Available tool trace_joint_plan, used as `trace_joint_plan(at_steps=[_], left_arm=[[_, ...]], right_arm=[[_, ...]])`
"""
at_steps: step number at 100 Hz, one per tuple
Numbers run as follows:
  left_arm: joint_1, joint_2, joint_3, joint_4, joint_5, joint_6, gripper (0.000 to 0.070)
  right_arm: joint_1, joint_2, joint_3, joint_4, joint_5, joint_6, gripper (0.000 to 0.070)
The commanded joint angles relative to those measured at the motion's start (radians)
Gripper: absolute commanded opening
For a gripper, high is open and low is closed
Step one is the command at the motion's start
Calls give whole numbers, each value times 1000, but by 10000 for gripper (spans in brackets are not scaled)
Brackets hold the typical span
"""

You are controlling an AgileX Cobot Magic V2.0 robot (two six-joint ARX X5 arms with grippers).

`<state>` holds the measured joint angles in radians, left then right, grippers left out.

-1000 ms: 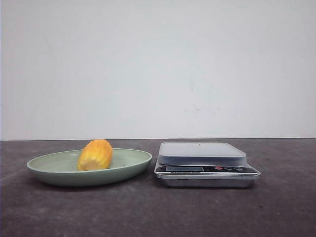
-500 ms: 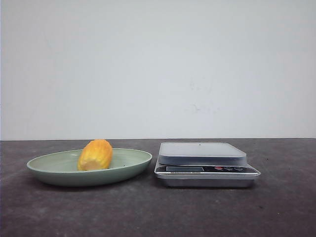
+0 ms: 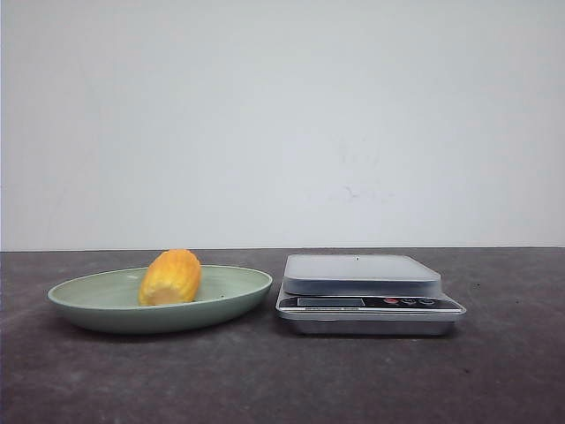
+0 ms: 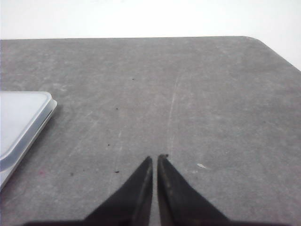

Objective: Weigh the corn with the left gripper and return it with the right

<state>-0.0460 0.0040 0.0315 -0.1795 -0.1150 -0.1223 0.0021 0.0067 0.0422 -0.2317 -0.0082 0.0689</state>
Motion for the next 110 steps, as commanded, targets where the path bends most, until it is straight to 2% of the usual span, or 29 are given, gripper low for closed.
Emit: trace_joint_plan(at_steps=[1, 10, 25, 39, 54, 70, 74, 78, 81, 82, 83, 84, 85, 86, 88, 91, 99, 110], left_arm=[[1, 0, -15, -9, -8, 2, 16], [1, 0, -15, -6, -8, 2, 17], [1, 0, -15, 26, -7, -10, 12], [-1, 6, 27, 37, 42, -168, 15], [-2, 90, 179, 38, 60, -258, 15], [-2, 272, 423, -9, 85, -253, 14], [-2, 318, 486, -39, 106, -239, 14], [-2, 370, 554, -62, 134, -217, 46], [-2, 408, 600, -73, 157, -206, 129], [-2, 426, 622, -78, 169, -206, 188], [-2, 432, 629, -80, 173, -206, 209], [-2, 449, 650, -85, 185, -206, 273], [-2, 455, 657, -87, 189, -206, 293], [-2, 471, 677, -93, 202, -205, 349], [-2, 492, 703, -99, 219, -205, 406], [-2, 516, 733, -106, 241, -206, 438], [-15, 588, 823, -138, 283, -206, 393], [-70, 678, 917, -165, 286, -200, 391]], right_arm=[[3, -2, -6, 2, -3, 12, 10], [3, -2, -6, 0, -3, 21, 10], [3, -2, -3, 6, -5, 114, 6], [3, 16, 68, -2, -36, 216, 4], [3, 118, 222, -14, -71, 253, 3], [3, 303, 442, -110, -99, 241, 12], [3, 346, 495, -136, -101, 225, 84], [3, 386, 542, -152, -102, 211, 254], [3, 411, 574, -160, -111, 204, 406], [3, 419, 584, -161, -117, 202, 451], [3, 426, 594, -162, -124, 200, 489], [3, 433, 603, -163, -129, 200, 518], [3, 440, 612, -164, -135, 200, 538], [3, 446, 622, -165, -141, 201, 550], [5, 459, 640, -166, -154, 201, 551], [7, 478, 667, -169, -170, 200, 550], [19, 517, 738, -193, -180, 185, 550], [46, 560, 834, -243, -180, 149, 550]])
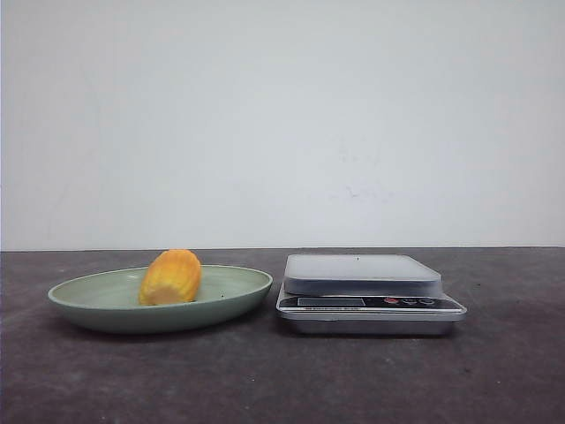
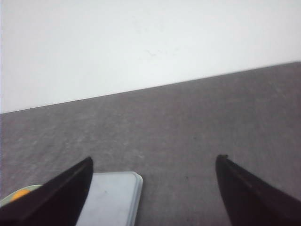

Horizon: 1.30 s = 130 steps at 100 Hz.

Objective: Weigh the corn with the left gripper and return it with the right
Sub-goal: 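Lower the left gripper over the yellow corn cob on the plate and close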

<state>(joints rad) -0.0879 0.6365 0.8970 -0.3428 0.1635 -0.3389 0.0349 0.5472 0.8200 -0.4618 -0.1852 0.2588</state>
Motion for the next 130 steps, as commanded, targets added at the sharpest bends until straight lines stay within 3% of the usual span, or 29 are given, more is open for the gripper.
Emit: trace_joint_plan(at_steps=[1, 17, 37, 45, 83, 130], left_arm=[[-35, 54, 58, -2, 8, 17, 392], [-187, 221, 147, -2, -25, 18, 392], [-392, 455, 163, -10, -225, 110, 395], [-430, 547, 163, -8, -265, 114, 395], [-483, 908, 162, 14, -299, 54, 395], [-483, 1083, 162, 9, -298, 4, 394]], right_arm=[[15, 23, 64, -18, -2, -43, 550], [50, 72, 189, -91, -3, -66, 550], [94, 106, 270, -133, -2, -68, 550], [107, 106, 275, -146, 1, -69, 551], [109, 105, 275, -190, 3, -90, 551], [109, 105, 275, -190, 3, -91, 551]])
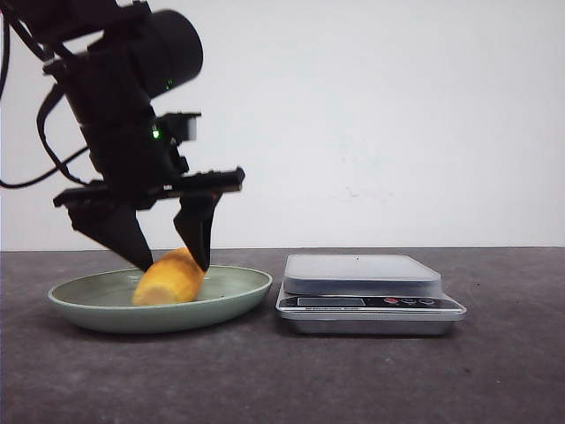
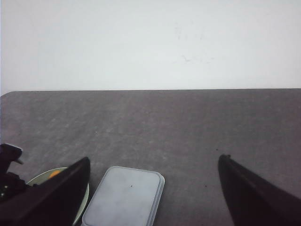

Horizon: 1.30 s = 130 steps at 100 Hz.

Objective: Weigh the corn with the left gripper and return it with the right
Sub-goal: 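Lower the left gripper over the yellow corn cob on the plate and close, then lift the corn with the left gripper and carry it over the scale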

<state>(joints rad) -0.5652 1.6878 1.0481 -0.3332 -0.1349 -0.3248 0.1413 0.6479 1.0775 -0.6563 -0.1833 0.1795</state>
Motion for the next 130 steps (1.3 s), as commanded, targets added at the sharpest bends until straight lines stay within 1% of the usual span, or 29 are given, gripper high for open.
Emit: trace_joint_plan(at_steps=[1, 8, 12, 20, 23, 32, 40, 56, 73, 81, 90, 96, 108, 120, 130], left_arm=[[-6, 34, 11, -2, 0, -10, 394], [-7, 44, 11, -8, 0, -16, 389], [-7, 45, 11, -10, 0, -23, 370], [-7, 44, 11, -6, -1, -26, 226], [-6, 44, 11, -4, -2, -26, 185], [-6, 39, 11, -8, -2, -21, 107], [-8, 26, 11, -8, -1, -11, 1], [-19, -59, 11, 13, -21, 13, 1], [-32, -190, 26, 22, -21, 41, 3], [-59, -237, 45, 37, -13, 51, 4], [-114, -245, 89, 42, -3, 45, 5], [-155, -223, 127, 44, -5, 43, 5], [-235, -127, 227, 50, -37, 36, 5], [-270, -13, 326, 61, -45, 8, 5], [-282, 88, 402, 63, -49, -33, 5]], right_arm=[[2, 4, 18, 4, 1, -11, 551], [2, 4, 18, 3, 1, -11, 551], [2, 4, 18, 3, 1, -11, 551], [2, 4, 18, 0, 1, -11, 551], [2, 4, 18, -2, 1, -11, 551], [2, 4, 18, -5, 1, -11, 551], [2, 4, 18, -5, 1, -11, 551], [2, 4, 18, -6, 1, -11, 551], [2, 4, 18, -7, 1, -11, 551], [2, 4, 18, -10, 1, -11, 551], [2, 4, 18, -11, 1, -8, 551], [2, 4, 18, -10, 1, -8, 551], [2, 4, 18, -10, 0, -4, 551], [2, 4, 18, -11, 0, -4, 551], [2, 3, 18, -26, 0, -4, 551]])
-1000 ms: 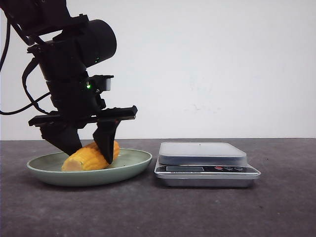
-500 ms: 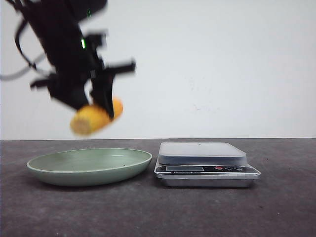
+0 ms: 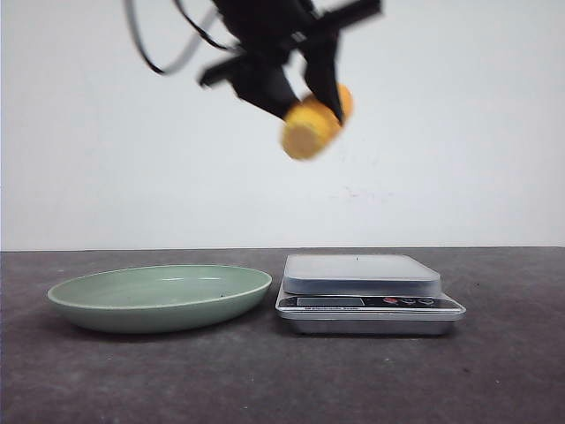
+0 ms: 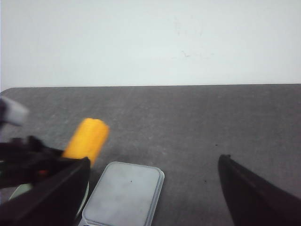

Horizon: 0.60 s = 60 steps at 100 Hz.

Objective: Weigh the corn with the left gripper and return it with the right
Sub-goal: 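Lift the corn with the left gripper and carry it over the scale, then lower the corn onto the scale, open the left gripper and withdraw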

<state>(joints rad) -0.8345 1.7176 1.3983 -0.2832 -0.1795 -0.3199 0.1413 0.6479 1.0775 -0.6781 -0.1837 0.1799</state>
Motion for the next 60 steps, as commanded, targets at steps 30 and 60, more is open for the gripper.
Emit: trace_joint_plan(at_steps=[30, 60], left_arm=[[-15, 247, 100, 1, -4, -113, 4], [-15, 305, 100, -8, -3, -113, 194]], right_arm=[[2, 3, 18, -61, 2, -11, 551], [2, 2, 18, -79, 1, -11, 551]])
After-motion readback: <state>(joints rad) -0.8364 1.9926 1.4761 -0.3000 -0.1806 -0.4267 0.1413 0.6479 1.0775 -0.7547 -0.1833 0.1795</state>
